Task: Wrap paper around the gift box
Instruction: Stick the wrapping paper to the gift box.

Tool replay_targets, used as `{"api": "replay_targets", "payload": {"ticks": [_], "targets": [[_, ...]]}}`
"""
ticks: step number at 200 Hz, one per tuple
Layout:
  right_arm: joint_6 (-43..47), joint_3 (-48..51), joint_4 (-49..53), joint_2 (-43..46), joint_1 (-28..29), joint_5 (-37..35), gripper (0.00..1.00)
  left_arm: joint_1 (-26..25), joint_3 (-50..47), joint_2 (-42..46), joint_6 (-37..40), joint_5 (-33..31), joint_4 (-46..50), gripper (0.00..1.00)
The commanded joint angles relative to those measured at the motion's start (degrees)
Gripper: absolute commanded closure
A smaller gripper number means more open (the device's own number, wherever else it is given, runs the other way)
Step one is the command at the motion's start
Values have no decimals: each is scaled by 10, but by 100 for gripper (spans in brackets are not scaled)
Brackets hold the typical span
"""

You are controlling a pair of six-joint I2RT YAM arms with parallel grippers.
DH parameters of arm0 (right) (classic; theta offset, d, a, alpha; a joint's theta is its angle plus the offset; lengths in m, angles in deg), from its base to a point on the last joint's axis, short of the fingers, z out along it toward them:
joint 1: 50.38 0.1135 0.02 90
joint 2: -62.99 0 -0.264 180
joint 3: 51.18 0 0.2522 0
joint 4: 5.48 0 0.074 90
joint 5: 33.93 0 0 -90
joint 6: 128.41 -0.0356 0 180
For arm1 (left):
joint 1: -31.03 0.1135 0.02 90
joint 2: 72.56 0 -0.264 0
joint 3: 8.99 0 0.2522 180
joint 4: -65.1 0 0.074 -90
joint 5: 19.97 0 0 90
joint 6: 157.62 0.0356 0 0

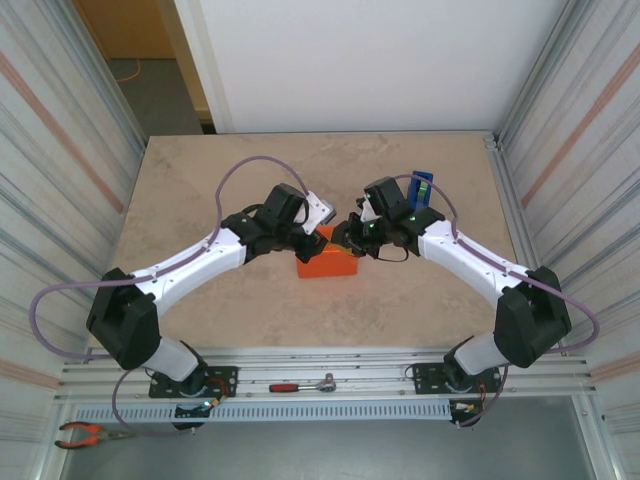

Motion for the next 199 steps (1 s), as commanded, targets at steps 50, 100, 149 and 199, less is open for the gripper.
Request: {"api": "replay_targets", "payload": {"ticks": [50,100,149,199], "targets": [[-40,-8,35,-3,7,9,74,-4,-23,-16,-4,1,33,91],[-45,-9,34,2,7,12,72,-3,-24,-18,-4,2,32,91],[-44,-7,41,11,8,15,69,-3,-23,-19,-4,2,31,91],[-38,3,60,48,3,16,63,-4,-23,-19,-4,4,31,91]]}}
